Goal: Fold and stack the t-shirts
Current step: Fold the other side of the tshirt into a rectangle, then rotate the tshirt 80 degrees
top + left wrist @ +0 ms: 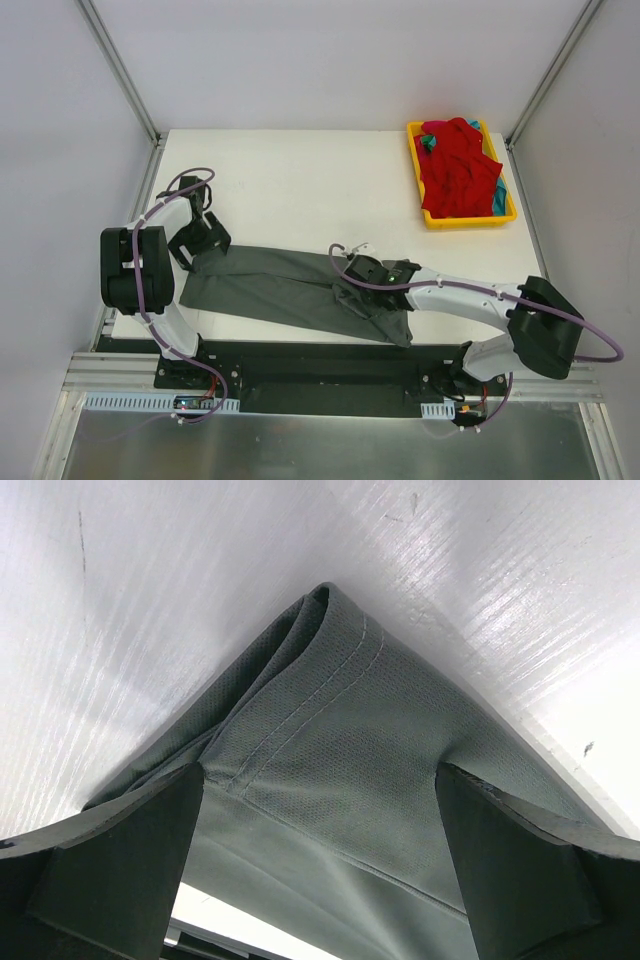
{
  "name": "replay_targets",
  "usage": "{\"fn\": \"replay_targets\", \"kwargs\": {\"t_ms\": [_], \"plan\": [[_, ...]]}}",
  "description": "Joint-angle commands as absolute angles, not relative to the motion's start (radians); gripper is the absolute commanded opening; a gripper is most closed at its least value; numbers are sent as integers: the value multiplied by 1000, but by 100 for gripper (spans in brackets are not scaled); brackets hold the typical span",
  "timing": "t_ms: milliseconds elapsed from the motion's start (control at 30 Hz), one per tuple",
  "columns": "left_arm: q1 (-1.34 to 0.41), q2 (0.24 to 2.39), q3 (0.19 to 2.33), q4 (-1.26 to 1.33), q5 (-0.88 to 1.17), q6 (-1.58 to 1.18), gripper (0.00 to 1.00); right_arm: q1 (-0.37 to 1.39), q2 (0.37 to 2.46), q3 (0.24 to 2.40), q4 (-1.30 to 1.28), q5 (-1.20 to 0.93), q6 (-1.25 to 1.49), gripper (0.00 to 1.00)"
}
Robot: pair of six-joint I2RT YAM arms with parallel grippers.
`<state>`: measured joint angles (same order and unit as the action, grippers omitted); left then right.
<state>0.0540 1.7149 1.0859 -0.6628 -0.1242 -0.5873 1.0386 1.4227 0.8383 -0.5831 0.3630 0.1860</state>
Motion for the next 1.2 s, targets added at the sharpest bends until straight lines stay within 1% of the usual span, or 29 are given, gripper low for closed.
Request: {"fn": "replay_targets", "kwargs": {"t_ms": [0,133,200,267,300,367,400,467,533,567,700,867,1000,1167], "plan": [[58,1717,1108,-690,-161,-586,99,1045,1365,799,-652,384,222,18],[61,1713,1103,-692,-170,-584,99,1043,1344,775,-650,393,244,19],[60,1709,1106,-695,-160,-587,99,1043,1318,782,-646,390,261,22],[60,1698,1112,-696,-143,-594,99,1042,1283,802,-641,384,278,29],[61,1687,1117,-698,-143,-601,99,1037,1267,820,-638,383,281,35],[60,1660,1134,-727,-193,-641,99,1028,1230,857,-627,394,294,42],[58,1640,1144,-745,-218,-662,99,1020,1218,873,-612,391,295,49],[57,1602,1169,-773,-233,-673,99,1005,1197,906,-580,385,308,67],[40,1557,1184,-788,-239,-684,99,983,1187,922,-540,359,328,91],[31,1531,1186,-788,-235,-690,99,970,1186,920,-514,342,345,96],[-55,1479,1167,-782,-189,-716,99,904,1224,899,-436,253,414,96],[-166,1564,1166,-765,-170,-701,99,784,1325,856,-370,134,468,96],[-173,1649,1146,-756,-169,-700,99,672,1445,838,-301,39,447,96],[-173,1675,1056,-721,-179,-700,99,559,1609,887,-304,11,388,96]]}}
